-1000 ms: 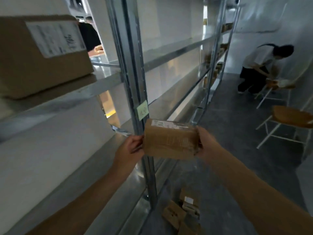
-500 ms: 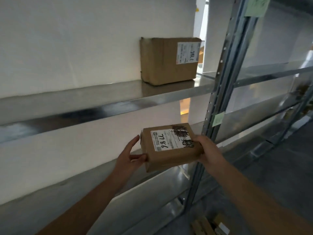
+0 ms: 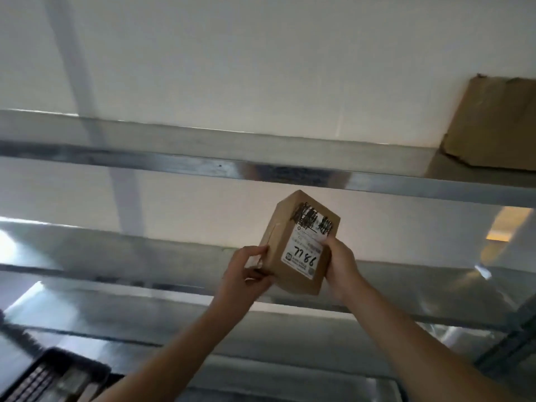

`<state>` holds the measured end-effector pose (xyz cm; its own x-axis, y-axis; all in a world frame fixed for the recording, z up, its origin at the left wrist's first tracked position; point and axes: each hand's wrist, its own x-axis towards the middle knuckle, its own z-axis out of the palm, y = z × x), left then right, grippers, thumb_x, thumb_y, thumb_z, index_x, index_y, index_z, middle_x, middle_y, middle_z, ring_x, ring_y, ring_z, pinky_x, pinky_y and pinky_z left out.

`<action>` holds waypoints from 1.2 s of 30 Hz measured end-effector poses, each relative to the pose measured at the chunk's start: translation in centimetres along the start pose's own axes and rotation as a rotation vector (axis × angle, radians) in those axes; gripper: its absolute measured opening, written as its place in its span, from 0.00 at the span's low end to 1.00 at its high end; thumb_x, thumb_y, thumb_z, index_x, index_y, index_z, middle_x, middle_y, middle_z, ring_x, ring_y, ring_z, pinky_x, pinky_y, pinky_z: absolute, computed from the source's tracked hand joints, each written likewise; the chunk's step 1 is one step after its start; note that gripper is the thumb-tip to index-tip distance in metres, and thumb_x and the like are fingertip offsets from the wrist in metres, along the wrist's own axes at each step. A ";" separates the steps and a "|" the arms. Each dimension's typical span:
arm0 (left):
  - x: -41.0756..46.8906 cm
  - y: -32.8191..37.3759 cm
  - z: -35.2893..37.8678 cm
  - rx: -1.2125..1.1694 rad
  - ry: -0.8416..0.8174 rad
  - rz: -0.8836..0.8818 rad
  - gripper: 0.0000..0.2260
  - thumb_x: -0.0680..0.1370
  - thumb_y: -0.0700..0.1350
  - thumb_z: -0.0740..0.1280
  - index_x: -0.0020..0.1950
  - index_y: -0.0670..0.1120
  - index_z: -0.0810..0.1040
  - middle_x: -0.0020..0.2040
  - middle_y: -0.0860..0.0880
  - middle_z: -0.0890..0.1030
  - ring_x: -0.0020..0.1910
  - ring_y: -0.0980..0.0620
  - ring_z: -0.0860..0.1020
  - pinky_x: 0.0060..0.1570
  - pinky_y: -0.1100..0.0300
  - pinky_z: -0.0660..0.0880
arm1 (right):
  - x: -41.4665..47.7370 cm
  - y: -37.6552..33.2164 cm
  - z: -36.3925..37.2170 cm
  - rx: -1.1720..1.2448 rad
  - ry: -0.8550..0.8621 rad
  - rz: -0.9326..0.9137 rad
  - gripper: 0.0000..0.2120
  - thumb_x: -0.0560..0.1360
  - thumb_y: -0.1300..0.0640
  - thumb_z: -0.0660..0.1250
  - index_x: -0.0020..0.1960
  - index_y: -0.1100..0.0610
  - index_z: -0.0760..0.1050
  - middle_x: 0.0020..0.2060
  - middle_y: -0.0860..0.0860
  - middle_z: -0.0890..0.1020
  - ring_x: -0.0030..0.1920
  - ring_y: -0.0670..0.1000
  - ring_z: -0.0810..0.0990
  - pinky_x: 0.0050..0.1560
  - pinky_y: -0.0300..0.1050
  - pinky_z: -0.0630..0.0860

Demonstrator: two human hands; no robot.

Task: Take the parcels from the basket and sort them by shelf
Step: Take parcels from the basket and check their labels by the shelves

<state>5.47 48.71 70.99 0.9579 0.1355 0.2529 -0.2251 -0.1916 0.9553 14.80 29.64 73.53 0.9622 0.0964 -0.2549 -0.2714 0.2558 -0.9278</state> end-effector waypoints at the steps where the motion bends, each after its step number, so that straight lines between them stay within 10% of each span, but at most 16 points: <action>1: -0.7 0.0 -1.2 0.002 0.036 -0.012 0.24 0.72 0.33 0.74 0.63 0.50 0.74 0.61 0.47 0.76 0.46 0.49 0.84 0.46 0.55 0.81 | 0.1 0.6 1.3 -0.058 -0.045 0.042 0.14 0.76 0.55 0.63 0.59 0.59 0.76 0.46 0.56 0.86 0.48 0.56 0.86 0.53 0.57 0.81; 10: -9.9 1.3 -7.0 -0.020 0.283 -0.320 0.13 0.76 0.61 0.67 0.55 0.56 0.72 0.61 0.58 0.77 0.40 0.43 0.84 0.36 0.51 0.82 | -2.6 4.8 9.5 -0.486 -0.631 0.267 0.24 0.72 0.43 0.68 0.65 0.39 0.64 0.58 0.47 0.77 0.57 0.56 0.76 0.43 0.69 0.80; 14: -14.6 1.8 -7.8 0.057 0.536 -0.412 0.08 0.80 0.51 0.65 0.55 0.49 0.74 0.50 0.54 0.83 0.33 0.41 0.83 0.36 0.39 0.81 | -4.8 7.1 11.3 -0.561 -0.791 0.234 0.23 0.74 0.44 0.69 0.66 0.37 0.65 0.56 0.46 0.80 0.56 0.52 0.78 0.46 0.64 0.82; 21: -21.4 3.2 -11.8 0.580 0.664 -0.373 0.60 0.59 0.40 0.83 0.78 0.51 0.44 0.63 0.45 0.63 0.57 0.47 0.74 0.53 0.58 0.78 | -8.2 8.1 15.7 -0.753 -1.161 0.138 0.21 0.70 0.46 0.75 0.61 0.37 0.75 0.49 0.47 0.86 0.51 0.51 0.85 0.48 0.54 0.82; 28: -25.0 5.5 -18.3 0.269 1.061 -0.282 0.37 0.60 0.48 0.82 0.58 0.52 0.61 0.62 0.48 0.69 0.50 0.48 0.83 0.40 0.56 0.83 | -13.2 9.6 25.4 -0.449 -0.995 0.073 0.41 0.62 0.54 0.83 0.68 0.59 0.63 0.55 0.55 0.82 0.53 0.54 0.84 0.57 0.54 0.80; 36: -30.0 4.9 -27.7 -0.034 1.175 -0.338 0.21 0.79 0.53 0.66 0.64 0.43 0.65 0.59 0.40 0.76 0.53 0.49 0.83 0.40 0.46 0.83 | -17.8 13.5 36.1 -0.462 -1.026 0.027 0.27 0.72 0.58 0.75 0.64 0.55 0.63 0.54 0.52 0.81 0.51 0.51 0.83 0.44 0.49 0.84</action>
<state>-29.34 70.58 72.33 0.2295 0.9724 -0.0413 -0.0173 0.0465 0.9988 -6.89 66.07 75.34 0.4234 0.8967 -0.1294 -0.0519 -0.1186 -0.9916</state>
